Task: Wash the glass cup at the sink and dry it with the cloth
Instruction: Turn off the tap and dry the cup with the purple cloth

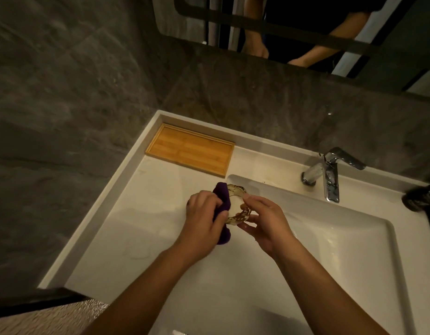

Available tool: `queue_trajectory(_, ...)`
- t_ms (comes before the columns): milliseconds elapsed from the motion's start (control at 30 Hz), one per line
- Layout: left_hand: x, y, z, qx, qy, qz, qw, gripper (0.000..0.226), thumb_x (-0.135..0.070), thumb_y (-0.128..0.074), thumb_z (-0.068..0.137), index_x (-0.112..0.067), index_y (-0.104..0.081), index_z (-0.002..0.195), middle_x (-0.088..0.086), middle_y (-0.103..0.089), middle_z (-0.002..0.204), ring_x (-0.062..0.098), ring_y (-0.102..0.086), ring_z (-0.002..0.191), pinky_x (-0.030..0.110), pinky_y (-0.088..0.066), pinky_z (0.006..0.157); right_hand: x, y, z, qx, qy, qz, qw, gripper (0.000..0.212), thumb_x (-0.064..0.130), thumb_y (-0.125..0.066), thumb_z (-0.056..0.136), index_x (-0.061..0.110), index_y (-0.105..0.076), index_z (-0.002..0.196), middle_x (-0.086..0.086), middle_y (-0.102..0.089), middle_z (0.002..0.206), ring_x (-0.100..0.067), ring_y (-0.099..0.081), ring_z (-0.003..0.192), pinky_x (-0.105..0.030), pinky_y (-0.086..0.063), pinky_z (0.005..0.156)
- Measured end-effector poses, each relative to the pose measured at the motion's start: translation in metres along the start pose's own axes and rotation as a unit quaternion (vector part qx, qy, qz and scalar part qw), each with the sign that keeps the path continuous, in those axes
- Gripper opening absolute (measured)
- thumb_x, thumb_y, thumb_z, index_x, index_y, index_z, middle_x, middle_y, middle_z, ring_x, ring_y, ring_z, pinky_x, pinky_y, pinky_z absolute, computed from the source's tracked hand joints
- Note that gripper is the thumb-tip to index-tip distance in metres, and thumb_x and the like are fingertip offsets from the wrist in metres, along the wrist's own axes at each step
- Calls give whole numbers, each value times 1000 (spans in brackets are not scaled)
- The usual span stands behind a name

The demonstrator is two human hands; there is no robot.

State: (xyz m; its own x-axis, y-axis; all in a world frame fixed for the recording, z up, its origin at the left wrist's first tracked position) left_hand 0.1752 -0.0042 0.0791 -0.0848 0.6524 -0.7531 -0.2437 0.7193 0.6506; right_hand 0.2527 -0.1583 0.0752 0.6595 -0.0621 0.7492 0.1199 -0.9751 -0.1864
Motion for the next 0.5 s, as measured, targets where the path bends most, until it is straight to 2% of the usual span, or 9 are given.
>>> queue_trajectory(67,-13,-3,0,39,-62,26,997,16,-27,-57,97,-17,-58,110,-7,-55,114,12,-46,109,35,-44,97,6,8,-3,3,-1,0,1000,34,25,-79,92,2,-74,117,-15,-71,99,-32,-69,88,-54,-64,91)
queue_trajectory(167,-29,-2,3,130,-106,31,985,33,-47,-53,97,-24,-60,120,-8,-62,123,6,-48,115,33,-37,108,11,19,-9,11,4,-17,1000,33,24,-76,94,0,-75,117,-15,-77,96,-29,-72,83,-44,-65,77)
queue_trajectory(233,-34,2,10,190,-130,37,973,39,-47,-48,98,-26,-61,129,-10,-63,132,0,-45,121,28,-18,119,12,26,-13,11,4,-24,1000,33,24,-75,95,-1,-75,117,-17,-79,97,-28,-74,79,-42,-64,74)
queue_trajectory(300,-39,4,19,235,-176,60,954,40,-39,-41,101,-27,-61,134,-11,-63,138,-1,-44,131,31,-2,125,14,32,-17,14,5,-29,999,33,24,-74,95,-1,-76,116,-16,-78,94,-27,-73,75,-43,-63,74)
queue_trajectory(333,-42,3,22,246,-206,73,944,40,-37,-38,103,-28,-60,135,-12,-63,138,0,-45,133,33,-3,126,16,35,-20,16,4,-33,999,31,23,-73,96,-1,-76,115,-15,-77,90,-26,-72,73,-43,-61,74)
queue_trajectory(400,-48,-5,25,234,-256,92,934,37,-37,-37,105,-28,-61,131,-11,-66,133,4,-51,127,33,-15,125,20,38,-26,20,2,-37,999,27,24,-72,96,1,-79,108,-10,-76,79,-24,-69,71,-42,-59,73)
queue_trajectory(467,-54,-14,24,169,-266,86,945,35,-37,-38,104,-23,-68,117,-5,-72,115,10,-60,110,35,-34,116,22,38,-34,22,0,-35,999,24,24,-70,97,2,-79,102,-5,-73,68,-22,-66,69,-39,-58,69)
queue_trajectory(500,-56,-18,23,114,-267,69,954,35,-35,-41,103,-18,-71,105,-1,-74,101,13,-63,97,37,-43,106,22,38,-37,19,-2,-28,999,23,24,-70,97,3,-79,99,-4,-73,67,-22,-66,69,-38,-58,67)
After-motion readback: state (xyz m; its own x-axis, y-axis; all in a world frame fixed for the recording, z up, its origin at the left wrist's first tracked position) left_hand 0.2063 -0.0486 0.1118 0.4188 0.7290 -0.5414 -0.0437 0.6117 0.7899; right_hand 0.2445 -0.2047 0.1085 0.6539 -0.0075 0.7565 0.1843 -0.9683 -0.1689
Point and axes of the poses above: each hand's wrist, its own z-axis towards the middle knuckle, its own y-axis out of the back of the hand, x = y × z, the point moved 3 cm from there along z, towards the middle knuckle
